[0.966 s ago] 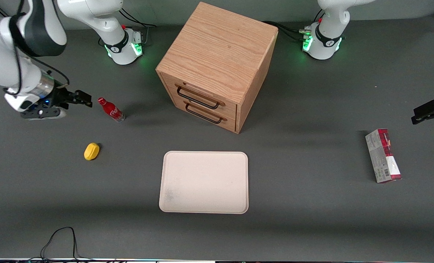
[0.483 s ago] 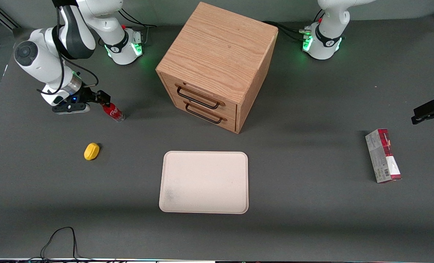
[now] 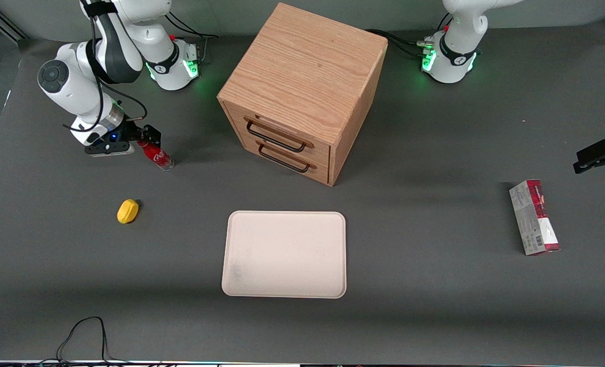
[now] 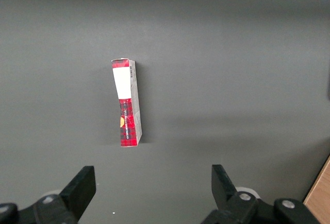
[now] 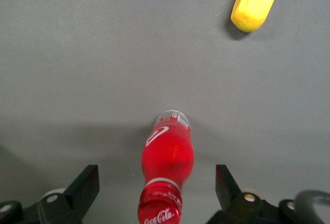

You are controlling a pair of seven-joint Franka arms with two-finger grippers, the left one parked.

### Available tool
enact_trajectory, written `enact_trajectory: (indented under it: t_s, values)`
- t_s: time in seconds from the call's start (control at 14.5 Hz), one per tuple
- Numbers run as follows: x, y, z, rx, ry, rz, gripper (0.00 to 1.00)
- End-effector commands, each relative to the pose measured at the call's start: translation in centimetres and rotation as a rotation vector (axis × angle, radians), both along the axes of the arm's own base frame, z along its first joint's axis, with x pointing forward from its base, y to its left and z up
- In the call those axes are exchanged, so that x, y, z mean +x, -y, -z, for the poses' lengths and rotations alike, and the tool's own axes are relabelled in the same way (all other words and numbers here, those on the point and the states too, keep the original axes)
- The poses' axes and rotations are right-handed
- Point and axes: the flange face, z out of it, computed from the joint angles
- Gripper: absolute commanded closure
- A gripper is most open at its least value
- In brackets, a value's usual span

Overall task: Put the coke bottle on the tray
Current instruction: 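Lower the open right gripper over the red bottle's body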

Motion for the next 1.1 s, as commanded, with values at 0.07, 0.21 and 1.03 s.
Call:
enact_trajectory:
  t_s: [0.07, 0.21, 1.03]
  values:
    - [-1.0, 0.0, 0.2, 0.001, 0.01, -0.025, 0.0]
    - [-1.0, 0.0, 0.4, 0.0, 0.003, -0.027, 0.06]
    - [1.8, 0.6, -1.6, -0.018, 0.02, -0.011, 1.0]
